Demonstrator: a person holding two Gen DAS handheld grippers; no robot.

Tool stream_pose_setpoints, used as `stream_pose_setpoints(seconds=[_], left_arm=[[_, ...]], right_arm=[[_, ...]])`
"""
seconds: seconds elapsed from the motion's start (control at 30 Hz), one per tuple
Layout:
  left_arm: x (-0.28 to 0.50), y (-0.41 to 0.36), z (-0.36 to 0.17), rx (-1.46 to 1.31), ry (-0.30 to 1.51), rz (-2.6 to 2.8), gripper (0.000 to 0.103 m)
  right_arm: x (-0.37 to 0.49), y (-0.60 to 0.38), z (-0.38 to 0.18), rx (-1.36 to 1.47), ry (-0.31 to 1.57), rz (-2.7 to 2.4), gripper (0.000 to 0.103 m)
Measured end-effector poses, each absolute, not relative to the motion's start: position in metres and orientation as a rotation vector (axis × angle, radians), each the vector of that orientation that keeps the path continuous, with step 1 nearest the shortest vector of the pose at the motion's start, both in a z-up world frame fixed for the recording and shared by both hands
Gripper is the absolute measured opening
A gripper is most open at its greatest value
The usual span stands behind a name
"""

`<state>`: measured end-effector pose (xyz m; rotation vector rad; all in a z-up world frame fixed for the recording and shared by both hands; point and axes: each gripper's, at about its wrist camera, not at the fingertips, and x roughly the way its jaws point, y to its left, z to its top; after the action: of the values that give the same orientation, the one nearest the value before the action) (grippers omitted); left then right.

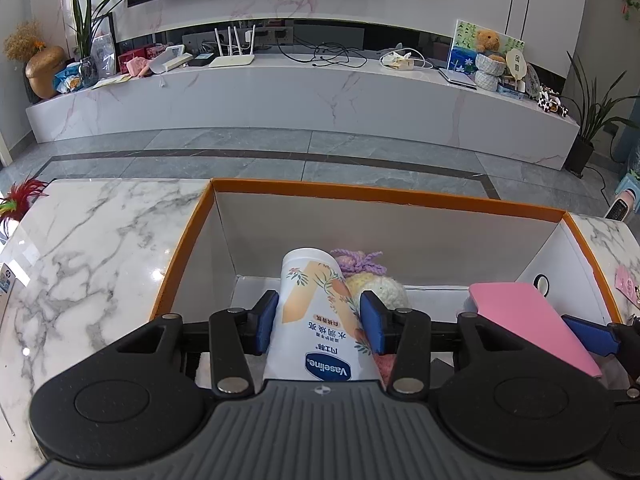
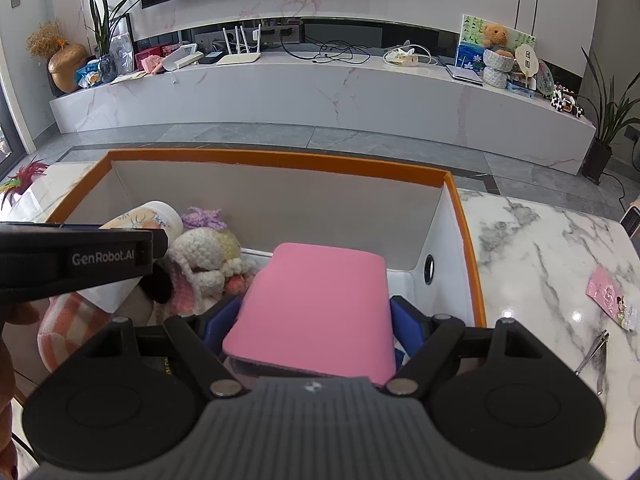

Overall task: Organize objects
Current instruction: 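Lower the bottle and pink case into the box and open both tools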

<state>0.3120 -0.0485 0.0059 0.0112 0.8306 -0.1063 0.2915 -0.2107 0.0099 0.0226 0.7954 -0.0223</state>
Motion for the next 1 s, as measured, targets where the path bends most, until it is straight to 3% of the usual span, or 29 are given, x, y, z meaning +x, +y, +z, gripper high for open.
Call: stream_pose_setpoints(seconds=[0.1,0.27,1.0], left_arm=[[0.3117,-0.0485,0.0061,0.013,0.828,-0.104,0.052],[0.3079,-0.0491,0.0097,0.019,0.799,-0.094,0.069],[0.3022,-0.0494,0.0145,0.047,0.786,-0.079,0.07]], right_arm=[[0.2913,-0.2099,0.0096,0.021,0.797,-0.026,0.081],[0.2903,-0.2105,0.0107,0.026,0.794,-0.029,0.082],[0.2867,-0.206,0.0134,0.017,0.773,-0.041,0.091]])
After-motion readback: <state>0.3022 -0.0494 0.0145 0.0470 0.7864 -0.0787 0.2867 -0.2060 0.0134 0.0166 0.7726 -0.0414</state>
